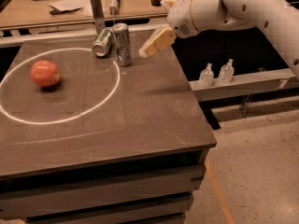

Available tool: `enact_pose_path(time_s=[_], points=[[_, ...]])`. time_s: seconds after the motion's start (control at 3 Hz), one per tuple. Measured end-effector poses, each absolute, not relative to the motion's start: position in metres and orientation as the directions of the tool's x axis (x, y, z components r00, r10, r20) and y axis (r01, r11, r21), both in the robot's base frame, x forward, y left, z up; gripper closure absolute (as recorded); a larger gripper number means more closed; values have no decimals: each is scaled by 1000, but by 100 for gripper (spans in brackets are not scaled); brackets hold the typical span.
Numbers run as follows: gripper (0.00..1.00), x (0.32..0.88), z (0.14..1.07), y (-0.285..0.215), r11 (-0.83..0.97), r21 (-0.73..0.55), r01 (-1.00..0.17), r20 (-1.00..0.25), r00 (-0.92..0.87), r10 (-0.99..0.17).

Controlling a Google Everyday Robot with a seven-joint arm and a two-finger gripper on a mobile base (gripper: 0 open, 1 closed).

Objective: Move redbull can near green can

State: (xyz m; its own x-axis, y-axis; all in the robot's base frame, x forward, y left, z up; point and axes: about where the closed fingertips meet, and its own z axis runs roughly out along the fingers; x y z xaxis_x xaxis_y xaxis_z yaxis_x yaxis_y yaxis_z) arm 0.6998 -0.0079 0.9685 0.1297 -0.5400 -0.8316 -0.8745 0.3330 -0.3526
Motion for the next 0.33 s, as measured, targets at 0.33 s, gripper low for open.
enact_pose_path(time_s=[0.33], points=[[0, 700, 968, -8, 333, -353, -875, -832, 130, -540]])
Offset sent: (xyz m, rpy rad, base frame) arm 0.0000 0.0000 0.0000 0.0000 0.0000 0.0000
